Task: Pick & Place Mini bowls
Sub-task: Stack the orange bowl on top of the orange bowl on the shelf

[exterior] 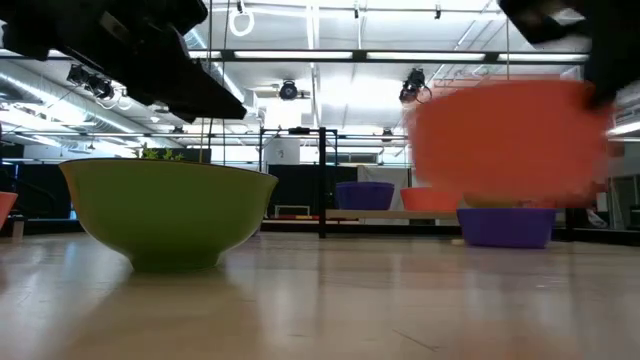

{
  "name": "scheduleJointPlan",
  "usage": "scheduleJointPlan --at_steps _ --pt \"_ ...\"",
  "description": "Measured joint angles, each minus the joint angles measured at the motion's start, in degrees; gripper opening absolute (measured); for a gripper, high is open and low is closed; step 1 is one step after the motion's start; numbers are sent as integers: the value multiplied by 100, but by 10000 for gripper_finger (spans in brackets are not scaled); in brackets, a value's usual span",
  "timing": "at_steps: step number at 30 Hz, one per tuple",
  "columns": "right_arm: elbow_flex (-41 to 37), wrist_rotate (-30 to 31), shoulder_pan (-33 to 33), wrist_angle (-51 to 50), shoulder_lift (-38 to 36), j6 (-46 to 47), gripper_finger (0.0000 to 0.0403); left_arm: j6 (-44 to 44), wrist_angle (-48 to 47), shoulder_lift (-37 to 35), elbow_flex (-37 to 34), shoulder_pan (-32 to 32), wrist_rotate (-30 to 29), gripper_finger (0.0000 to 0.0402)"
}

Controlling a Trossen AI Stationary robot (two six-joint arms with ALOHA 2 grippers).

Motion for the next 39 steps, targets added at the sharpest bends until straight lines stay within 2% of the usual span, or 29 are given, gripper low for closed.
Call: scheduleJointPlan --at_steps 5,10,12,15,20,26,39 --pt "-229 184 -1133 -309 -1061 -1515 4 -210 116 0 0 -207 -303 103" --pt "-603 80 -3237 -307 -2073 -2611 2 -438 107 0 0 -380 -322 103" --pt "-687 -158 -4205 -170 -2336 -3032 2 -461 107 0 0 -450 -321 103" --pt "-689 -887 -5556 95 -2467 -3596 1 -461 107 0 0 -553 -373 103" --pt "-695 -2104 -7052 301 -2355 -4176 1 -641 58 0 0 -671 -583 103" --pt "-695 -2758 -7916 -22 -2074 -4528 1 -1063 18 0 0 -841 -921 103" --pt "-695 -2933 -8442 -345 -1295 -4789 6 -1512 7 0 0 -1257 -1959 103"
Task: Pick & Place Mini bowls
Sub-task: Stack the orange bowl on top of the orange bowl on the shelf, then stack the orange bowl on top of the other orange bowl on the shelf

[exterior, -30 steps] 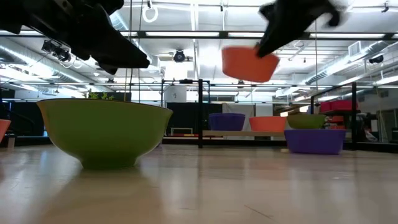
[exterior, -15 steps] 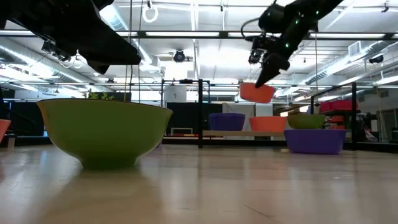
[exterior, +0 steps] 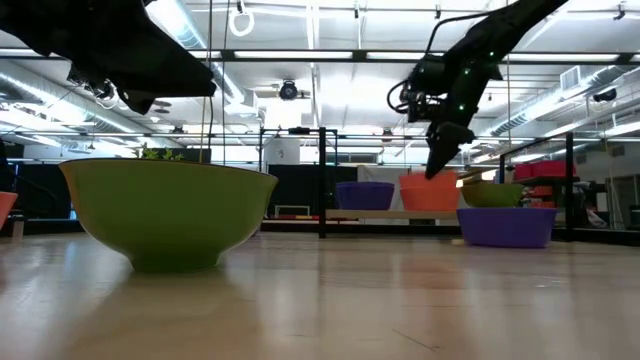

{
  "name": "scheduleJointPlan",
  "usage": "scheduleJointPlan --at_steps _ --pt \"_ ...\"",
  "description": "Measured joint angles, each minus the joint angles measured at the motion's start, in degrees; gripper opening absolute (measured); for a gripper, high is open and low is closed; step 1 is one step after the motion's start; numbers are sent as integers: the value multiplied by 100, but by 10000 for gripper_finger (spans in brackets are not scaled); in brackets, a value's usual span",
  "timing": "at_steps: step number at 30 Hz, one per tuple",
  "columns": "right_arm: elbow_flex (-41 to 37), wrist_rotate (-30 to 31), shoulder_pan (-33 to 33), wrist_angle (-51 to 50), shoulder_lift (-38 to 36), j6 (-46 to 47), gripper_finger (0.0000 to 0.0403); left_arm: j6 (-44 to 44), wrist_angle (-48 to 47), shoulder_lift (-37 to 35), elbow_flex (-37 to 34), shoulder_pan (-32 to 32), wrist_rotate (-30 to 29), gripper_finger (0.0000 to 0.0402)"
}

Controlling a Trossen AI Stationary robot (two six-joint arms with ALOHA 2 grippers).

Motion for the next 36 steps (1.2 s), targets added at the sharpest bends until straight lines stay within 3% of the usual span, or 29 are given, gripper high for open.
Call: scheduleJointPlan --at_steps 8,14,20,23,28,32,36 --pt "0 -99 -26 201 125 50 51 18 -2 0 0 8 -161 103" --pt "0 2 3 197 -6 226 117 125 6 0 0 11 -25 103" --pt "-118 -525 799 251 -660 1369 156 1060 -139 2 429 67 141 100" --pt "-521 -673 1750 857 -1014 1630 150 1354 -1389 2 1194 65 154 89" --pt "-1581 -657 3303 2538 -1475 2067 126 849 -4352 129 2852 32 433 64" --pt "-2477 -606 4236 3802 -1661 2420 106 85 -6139 455 3979 35 1418 46" --pt "-3200 -275 4831 5207 -1672 2411 88 -1444 -7963 862 4775 35 2563 31"
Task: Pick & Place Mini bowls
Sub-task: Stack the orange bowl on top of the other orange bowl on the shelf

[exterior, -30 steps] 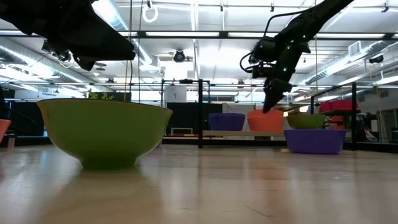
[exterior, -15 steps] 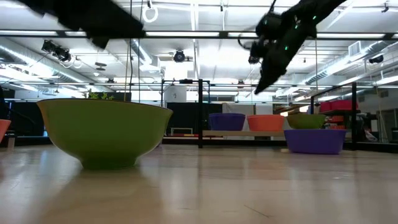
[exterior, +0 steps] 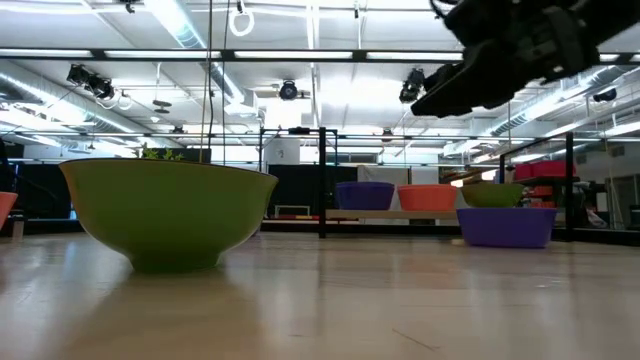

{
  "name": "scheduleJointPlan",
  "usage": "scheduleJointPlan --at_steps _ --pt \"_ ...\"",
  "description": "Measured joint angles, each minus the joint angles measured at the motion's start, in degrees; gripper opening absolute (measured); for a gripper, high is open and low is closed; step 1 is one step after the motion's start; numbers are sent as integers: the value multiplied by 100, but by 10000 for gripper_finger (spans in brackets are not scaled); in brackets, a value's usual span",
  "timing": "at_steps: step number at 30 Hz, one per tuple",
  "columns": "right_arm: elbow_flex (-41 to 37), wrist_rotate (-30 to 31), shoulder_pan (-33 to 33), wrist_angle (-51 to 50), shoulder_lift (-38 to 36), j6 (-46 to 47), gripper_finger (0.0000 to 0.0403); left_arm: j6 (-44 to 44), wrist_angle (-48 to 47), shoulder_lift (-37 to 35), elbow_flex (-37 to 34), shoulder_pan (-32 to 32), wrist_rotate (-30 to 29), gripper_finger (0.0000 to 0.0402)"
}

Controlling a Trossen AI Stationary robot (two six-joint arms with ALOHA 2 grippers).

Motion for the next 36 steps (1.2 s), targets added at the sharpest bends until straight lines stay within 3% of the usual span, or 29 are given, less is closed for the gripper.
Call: scheduleJointPlan --at_steps 5,9,19,23,28,36 --pt "-456 95 224 1247 20 -271 70 -2078 -1251 215 68 -71 1247 24" --pt "-505 102 255 1340 20 -283 59 -3295 -1316 302 -255 -388 1508 43" --pt "-507 94 244 1711 23 -1012 52 -4659 -809 539 -1080 -1244 1491 206" --pt "-507 93 242 1927 23 -1167 52 -4761 -852 537 -1309 -1411 1584 244" --pt "-507 89 238 1861 25 -1033 52 -4890 -701 537 -1727 -1585 1297 243" --pt "-507 87 238 1550 25 -608 52 -4790 -554 535 -2211 -1620 930 163"
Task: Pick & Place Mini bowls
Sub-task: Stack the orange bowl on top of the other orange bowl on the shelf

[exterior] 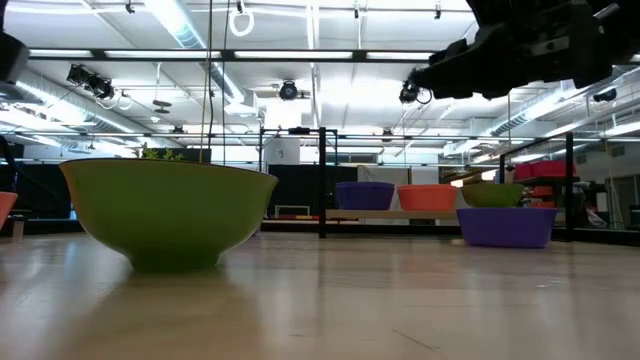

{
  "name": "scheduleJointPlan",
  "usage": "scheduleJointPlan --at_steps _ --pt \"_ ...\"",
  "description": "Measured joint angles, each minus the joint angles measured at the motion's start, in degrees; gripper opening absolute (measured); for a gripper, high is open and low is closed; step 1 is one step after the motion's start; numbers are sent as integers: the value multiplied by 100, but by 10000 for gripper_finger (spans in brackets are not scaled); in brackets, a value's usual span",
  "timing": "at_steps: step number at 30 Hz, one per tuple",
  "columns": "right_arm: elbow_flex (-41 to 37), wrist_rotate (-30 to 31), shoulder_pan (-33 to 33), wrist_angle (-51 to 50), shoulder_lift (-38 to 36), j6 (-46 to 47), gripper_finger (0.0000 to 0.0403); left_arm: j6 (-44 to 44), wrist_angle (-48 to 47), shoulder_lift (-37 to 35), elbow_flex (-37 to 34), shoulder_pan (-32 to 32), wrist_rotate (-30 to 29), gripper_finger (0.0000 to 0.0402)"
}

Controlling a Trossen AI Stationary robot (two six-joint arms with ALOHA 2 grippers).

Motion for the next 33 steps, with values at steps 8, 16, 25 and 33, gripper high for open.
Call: scheduleJointPlan --at_steps 8,16,25,33 --pt "0 2 104 -124 0 793 52 524 105 -2 -303 9 -188 31" --pt "0 45 593 -144 0 1297 52 2201 688 -4 6 591 -523 6" --pt "0 1267 1177 -679 0 2107 52 5794 799 -2 1875 2327 -510 4" --pt "-2 1679 1725 -1129 2 2818 52 8955 1976 310 3264 4125 438 4"
